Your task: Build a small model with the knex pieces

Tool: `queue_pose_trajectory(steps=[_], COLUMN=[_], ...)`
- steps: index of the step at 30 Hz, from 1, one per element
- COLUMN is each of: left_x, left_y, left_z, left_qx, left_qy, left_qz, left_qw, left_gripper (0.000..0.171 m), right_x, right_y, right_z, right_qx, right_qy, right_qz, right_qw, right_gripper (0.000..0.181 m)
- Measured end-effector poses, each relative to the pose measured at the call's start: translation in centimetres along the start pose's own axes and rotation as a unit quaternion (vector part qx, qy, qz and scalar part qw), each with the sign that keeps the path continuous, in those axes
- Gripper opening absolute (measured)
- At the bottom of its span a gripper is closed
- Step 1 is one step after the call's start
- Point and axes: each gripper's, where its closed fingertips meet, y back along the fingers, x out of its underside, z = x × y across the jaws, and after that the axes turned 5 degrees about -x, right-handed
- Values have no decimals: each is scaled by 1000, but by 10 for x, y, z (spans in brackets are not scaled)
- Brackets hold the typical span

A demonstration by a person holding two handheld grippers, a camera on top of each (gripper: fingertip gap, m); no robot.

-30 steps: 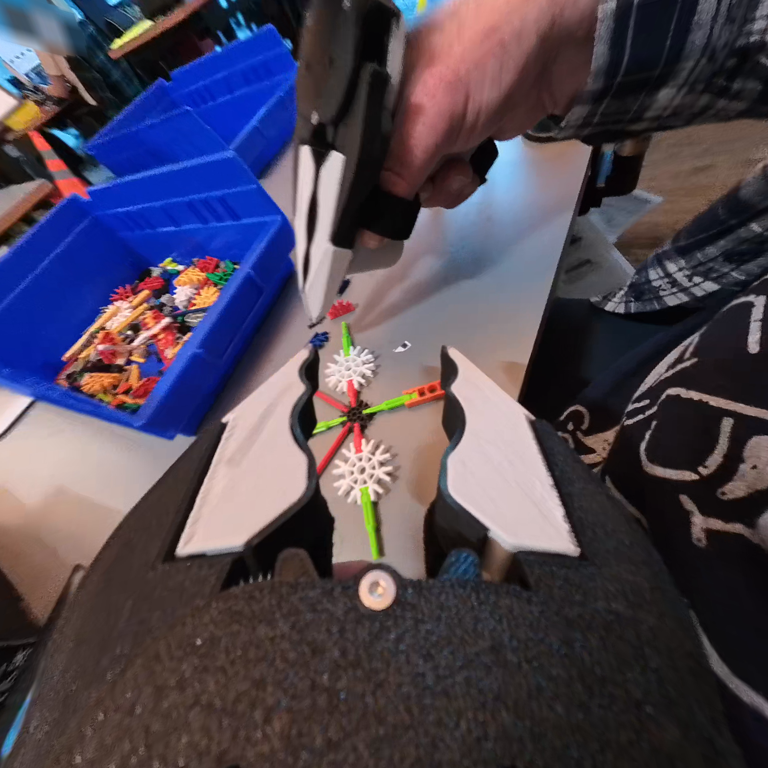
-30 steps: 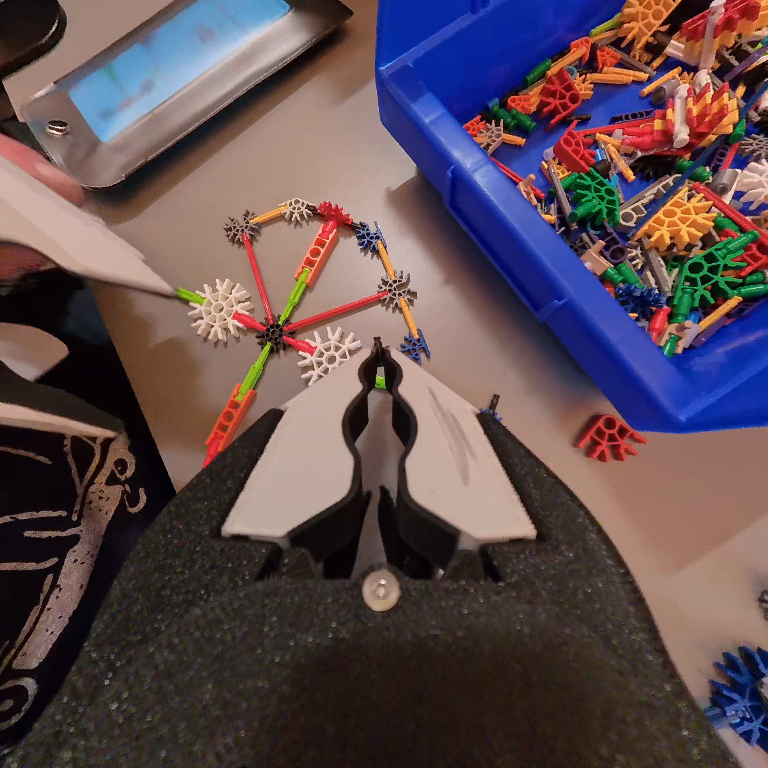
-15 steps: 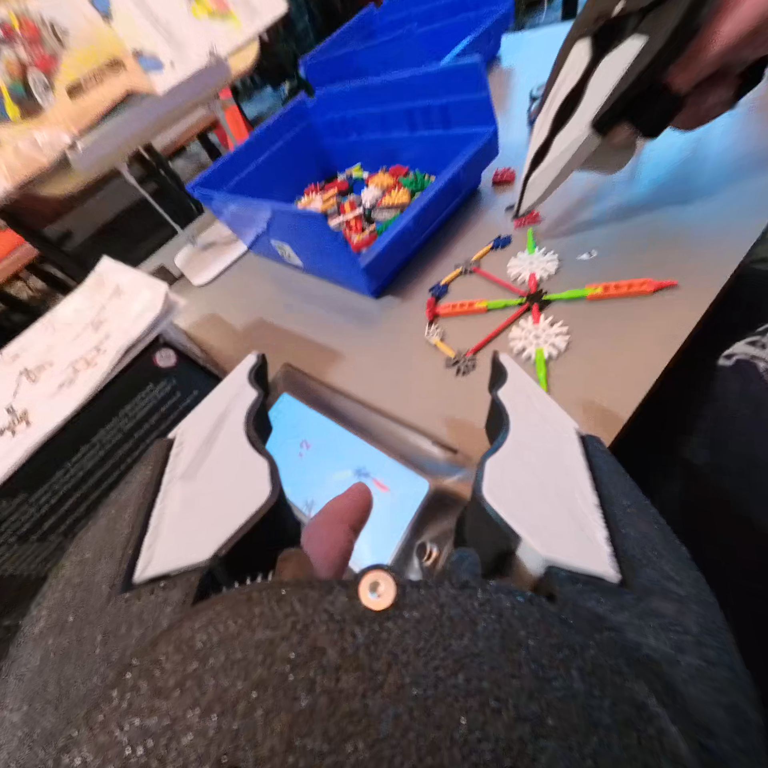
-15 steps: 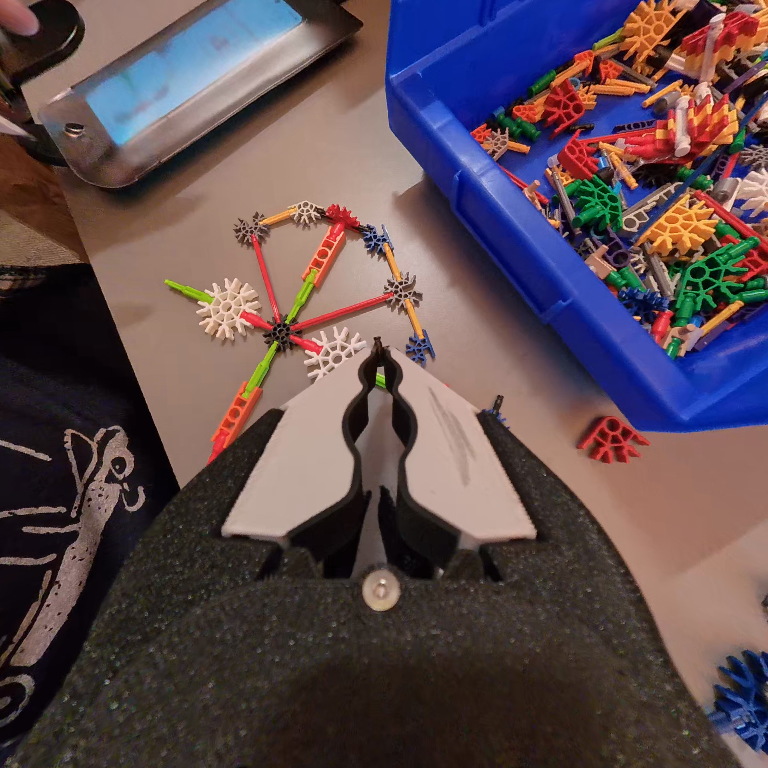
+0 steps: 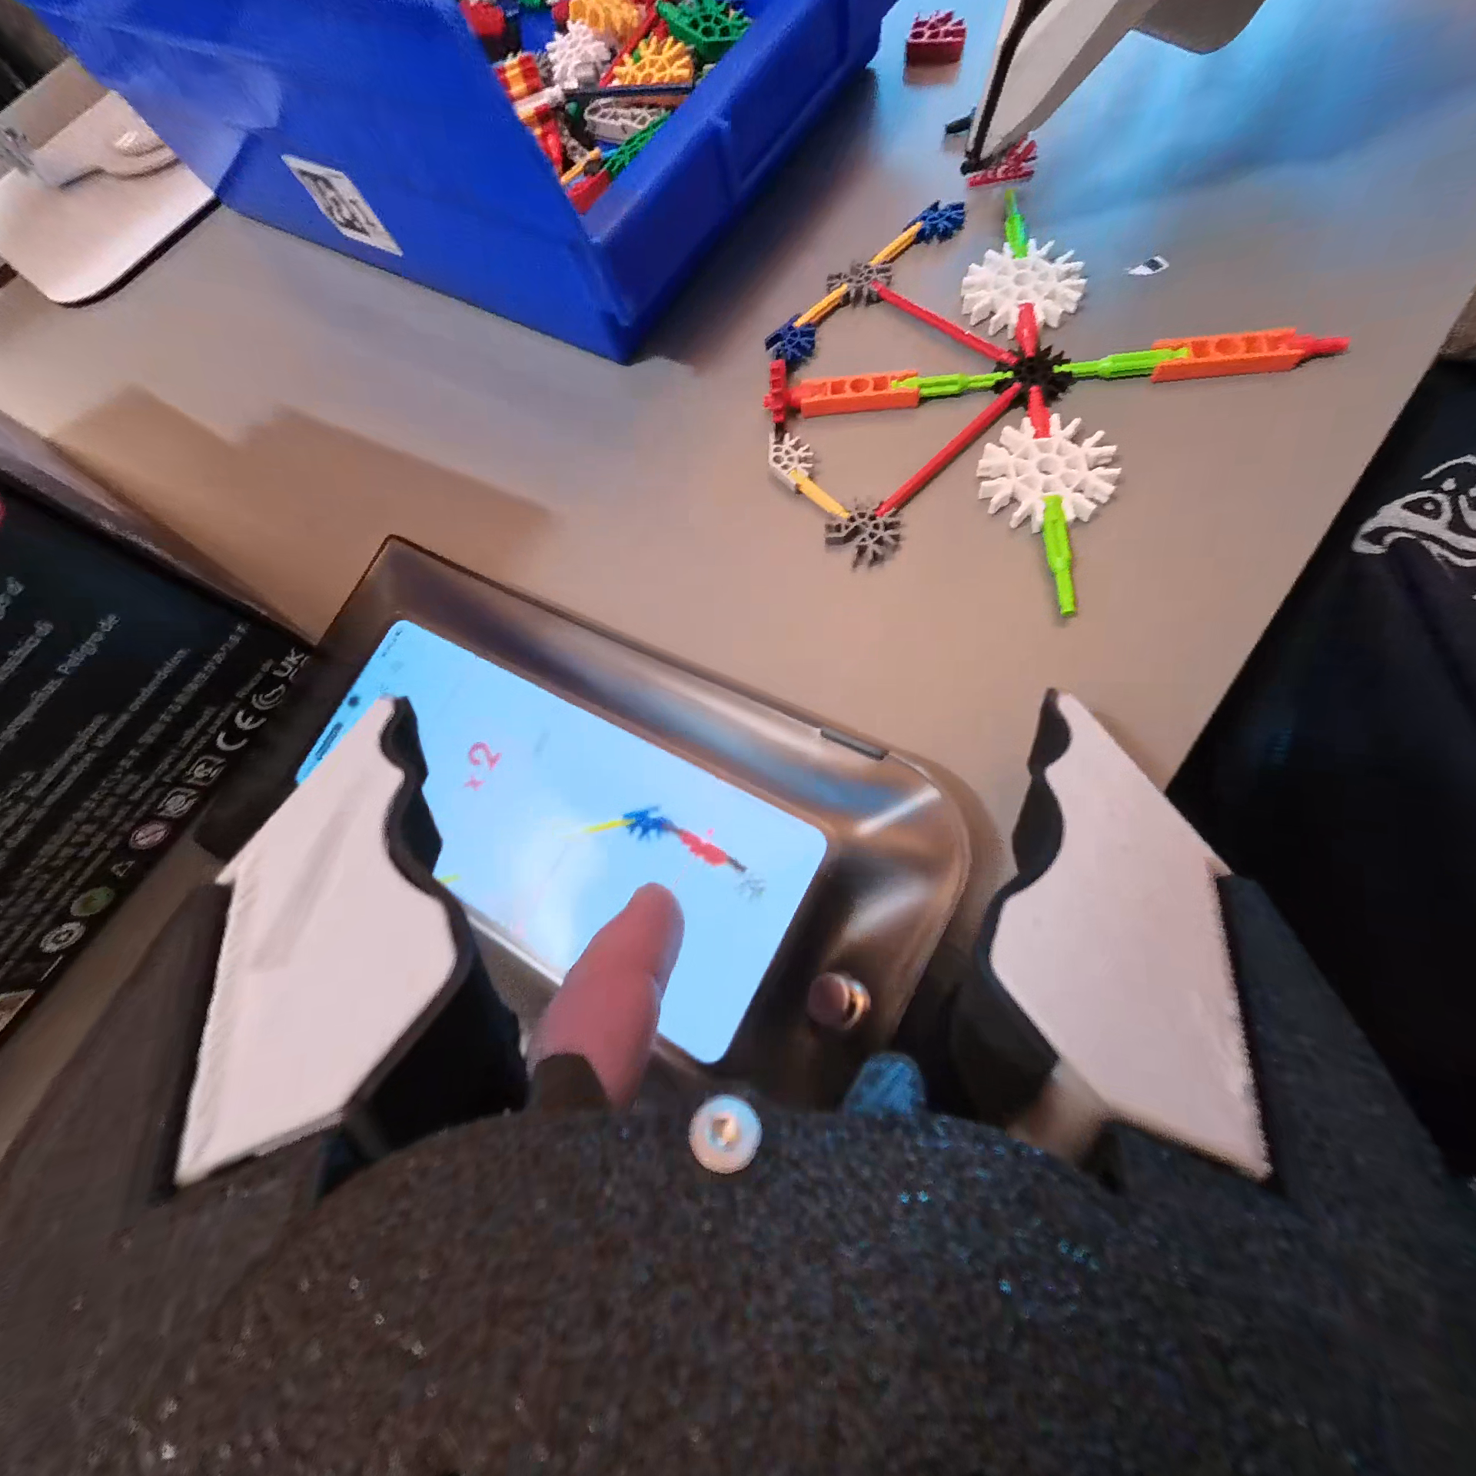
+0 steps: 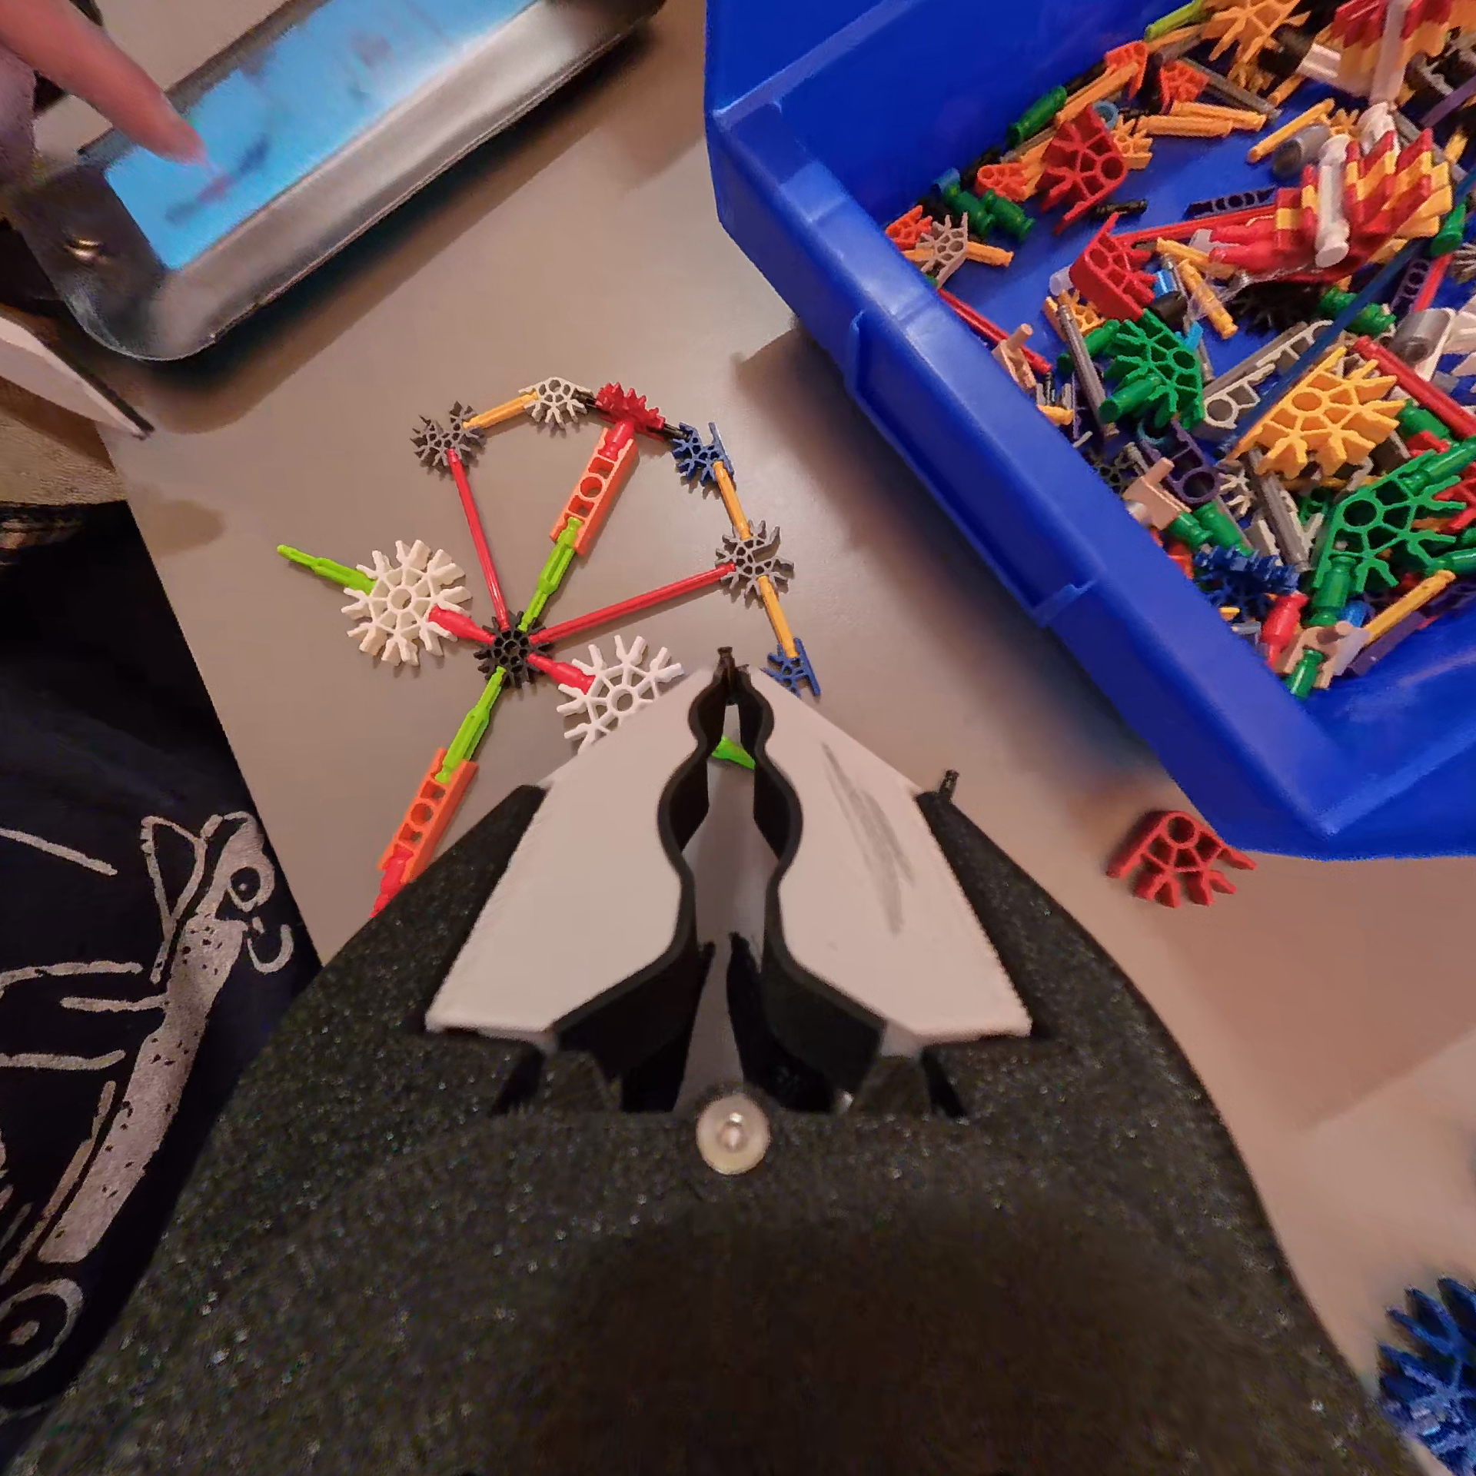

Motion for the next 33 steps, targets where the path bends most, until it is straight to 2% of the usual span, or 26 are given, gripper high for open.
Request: queue_pose_trajectory(steps=[8,22,28,33], left_x=[3,1,-31,-75], left_y=[4,6,18,9], left_z=[6,7,-4,-49], left_qx=[-2,-7,-3,51], left_qy=[20,8,-15,-35], left_qz=[-8,-17,-66,-109], left_qw=[1000,1000,998,992], left_gripper=[145,146,141,132], right_x=[0,-3,7,9], right_y=[-3,-1,3,2], right_z=[-7,-12,-13,-11], right_qx=[2,7,8,10], right_qy=[-5,-14,-36,-31], right_qz=[8,12,29,36], right_qw=[1000,1000,999,999], right_gripper=[1,1,1,1])
